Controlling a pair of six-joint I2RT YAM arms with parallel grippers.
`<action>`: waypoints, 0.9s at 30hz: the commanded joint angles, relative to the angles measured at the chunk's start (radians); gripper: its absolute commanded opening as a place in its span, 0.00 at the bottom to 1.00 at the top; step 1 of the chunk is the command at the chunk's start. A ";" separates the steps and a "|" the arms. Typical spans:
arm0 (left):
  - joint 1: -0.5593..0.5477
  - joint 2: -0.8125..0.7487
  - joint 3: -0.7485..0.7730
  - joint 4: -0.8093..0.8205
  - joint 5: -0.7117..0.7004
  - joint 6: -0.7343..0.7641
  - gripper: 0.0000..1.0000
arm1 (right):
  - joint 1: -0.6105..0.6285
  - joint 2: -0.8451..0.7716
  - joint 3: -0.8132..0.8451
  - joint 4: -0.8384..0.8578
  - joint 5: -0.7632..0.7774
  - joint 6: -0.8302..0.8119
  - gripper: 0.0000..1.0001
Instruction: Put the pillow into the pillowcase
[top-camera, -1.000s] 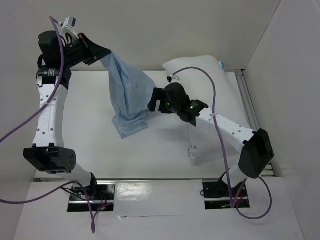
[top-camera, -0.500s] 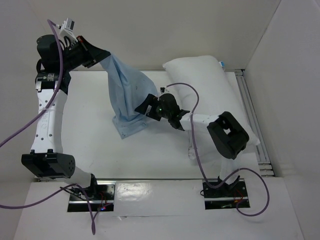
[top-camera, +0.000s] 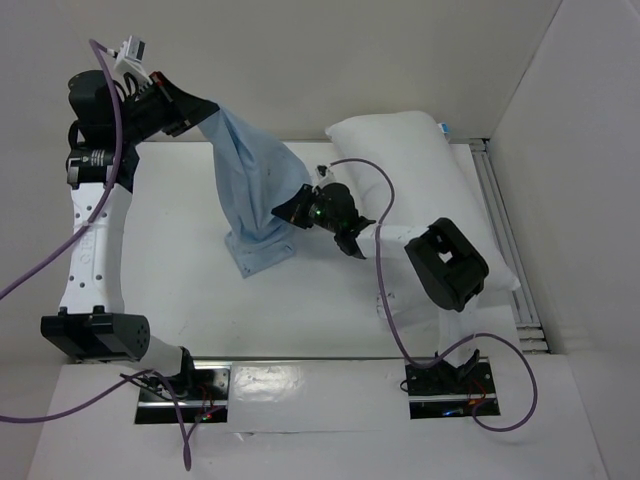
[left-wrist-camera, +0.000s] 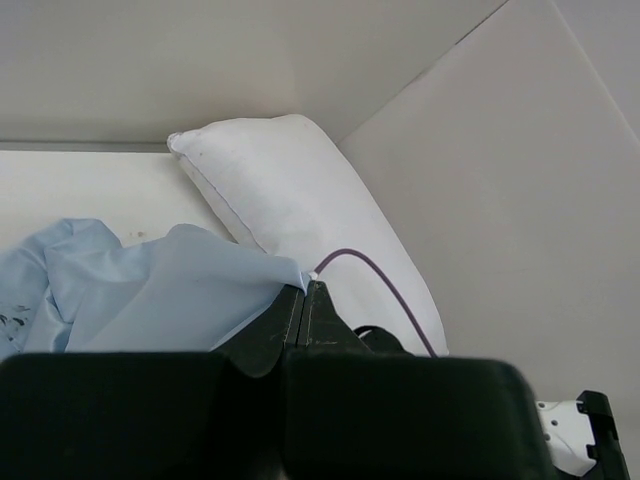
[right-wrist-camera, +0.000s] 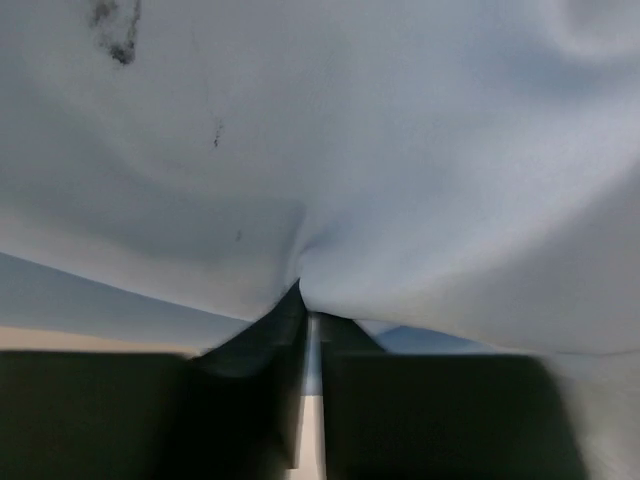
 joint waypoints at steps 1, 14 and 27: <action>0.007 -0.043 0.019 0.036 0.011 -0.015 0.00 | -0.020 -0.061 0.034 0.054 -0.004 -0.064 0.04; 0.038 -0.032 0.049 0.027 0.047 -0.044 0.00 | -0.029 -0.476 0.106 -0.441 0.114 -0.396 0.00; 0.058 -0.264 0.182 0.063 0.062 -0.026 0.00 | -0.048 -0.806 0.480 -0.752 0.123 -0.676 0.00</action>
